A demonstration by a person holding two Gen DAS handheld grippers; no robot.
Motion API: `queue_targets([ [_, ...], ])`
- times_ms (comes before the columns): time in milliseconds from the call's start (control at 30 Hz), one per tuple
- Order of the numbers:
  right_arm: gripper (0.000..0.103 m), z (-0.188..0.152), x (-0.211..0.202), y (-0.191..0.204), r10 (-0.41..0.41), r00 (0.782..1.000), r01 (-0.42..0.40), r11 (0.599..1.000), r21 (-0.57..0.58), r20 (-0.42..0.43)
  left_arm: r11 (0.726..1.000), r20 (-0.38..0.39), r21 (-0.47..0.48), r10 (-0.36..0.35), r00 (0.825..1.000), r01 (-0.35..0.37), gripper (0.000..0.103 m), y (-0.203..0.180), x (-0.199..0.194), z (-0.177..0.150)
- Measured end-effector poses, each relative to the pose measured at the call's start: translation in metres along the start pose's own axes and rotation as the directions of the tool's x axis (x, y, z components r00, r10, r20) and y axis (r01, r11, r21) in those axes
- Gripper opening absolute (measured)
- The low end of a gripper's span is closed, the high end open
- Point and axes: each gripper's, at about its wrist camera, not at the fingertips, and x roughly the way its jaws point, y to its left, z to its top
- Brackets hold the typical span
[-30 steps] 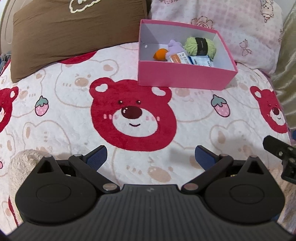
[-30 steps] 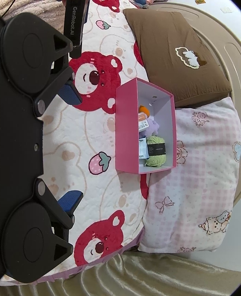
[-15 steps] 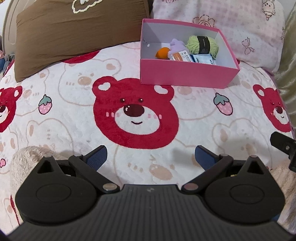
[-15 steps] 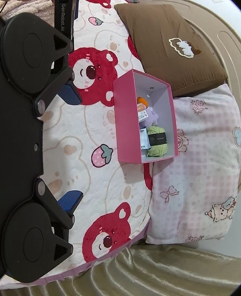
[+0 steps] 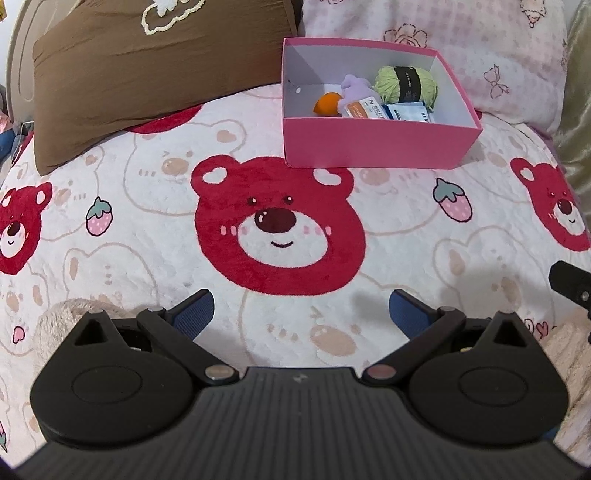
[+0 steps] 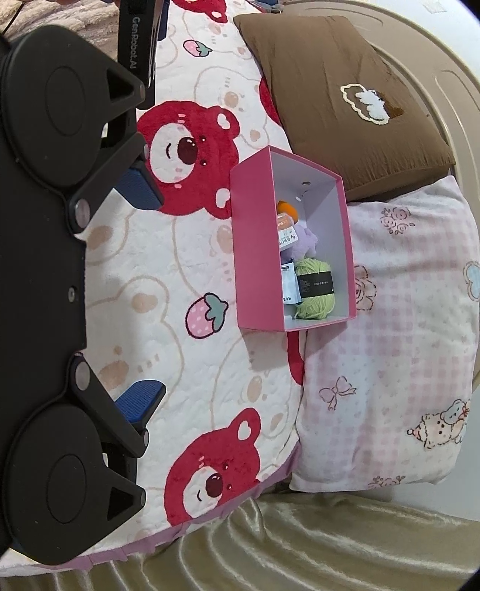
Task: Organize objects
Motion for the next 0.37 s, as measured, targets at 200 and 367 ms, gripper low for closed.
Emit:
queue_targets([
  [200,0.100,0.0001,-0.0005,0.0005,0.002,1.000,-0.002,1.000,-0.006,0.003,0.999,0.000,0.038,-0.008,1.000,0.008,0.103,-0.0022,-0.0005,0.0001],
  [367,0.100,-0.0004,-0.0012,0.0009,0.001,1.000,-0.001,1.000,-0.009,0.003,0.998,-0.010,0.056,-0.013,1.000,0.014,0.103,-0.0042,-0.0001,0.0000],
])
